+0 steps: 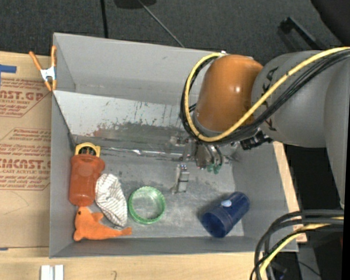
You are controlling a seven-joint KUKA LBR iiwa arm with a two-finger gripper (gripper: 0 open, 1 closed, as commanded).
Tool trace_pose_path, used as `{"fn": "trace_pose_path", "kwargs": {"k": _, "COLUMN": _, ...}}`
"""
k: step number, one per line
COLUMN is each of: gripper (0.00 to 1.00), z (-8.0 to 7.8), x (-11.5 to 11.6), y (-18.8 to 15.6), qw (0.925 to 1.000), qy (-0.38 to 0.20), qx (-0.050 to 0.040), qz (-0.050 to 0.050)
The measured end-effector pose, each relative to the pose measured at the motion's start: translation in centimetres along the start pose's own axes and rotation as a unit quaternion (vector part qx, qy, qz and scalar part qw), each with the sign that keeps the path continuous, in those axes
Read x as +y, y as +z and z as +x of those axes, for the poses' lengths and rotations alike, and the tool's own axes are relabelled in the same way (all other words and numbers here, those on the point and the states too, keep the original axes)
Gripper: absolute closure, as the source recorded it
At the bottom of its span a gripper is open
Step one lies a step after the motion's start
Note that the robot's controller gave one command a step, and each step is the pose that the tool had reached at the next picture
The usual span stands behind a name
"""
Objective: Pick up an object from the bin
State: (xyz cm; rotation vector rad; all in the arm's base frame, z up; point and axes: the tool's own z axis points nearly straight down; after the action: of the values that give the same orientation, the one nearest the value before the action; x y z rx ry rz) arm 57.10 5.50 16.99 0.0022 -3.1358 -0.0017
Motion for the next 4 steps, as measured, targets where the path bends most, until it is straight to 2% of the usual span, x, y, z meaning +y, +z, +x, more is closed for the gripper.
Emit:
{"fn": "trace_pose_path", "kwargs": {"k": 1, "gripper": 0.0, "z": -0.1, "x": 0.0, "y": -0.5, "qw": 1.0, "qy": 0.0, "qx": -0.0037, "qz": 0.0}}
{"fn": "trace_pose_path", "kwargs": {"k": 2, "gripper": 0.0, "z": 2.7, "x": 1.4, "y": 2.4, "qw": 0.9993, "qy": -0.038, "qx": -0.0069, "qz": 0.001}}
{"fn": "trace_pose_path", "kwargs": {"k": 3, "gripper": 0.0, "z": 5.4, "x": 5.6, "y": 8.2, "qw": 0.9977, "qy": -0.068, "qx": -0.0053, "qz": 0.0}}
{"fn": "trace_pose_path", "kwargs": {"k": 4, "gripper": 1.0, "z": 7.0, "x": 3.2, "y": 9.0, "qw": 0.9993, "qy": -0.038, "qx": -0.0071, "qz": -0.001}}
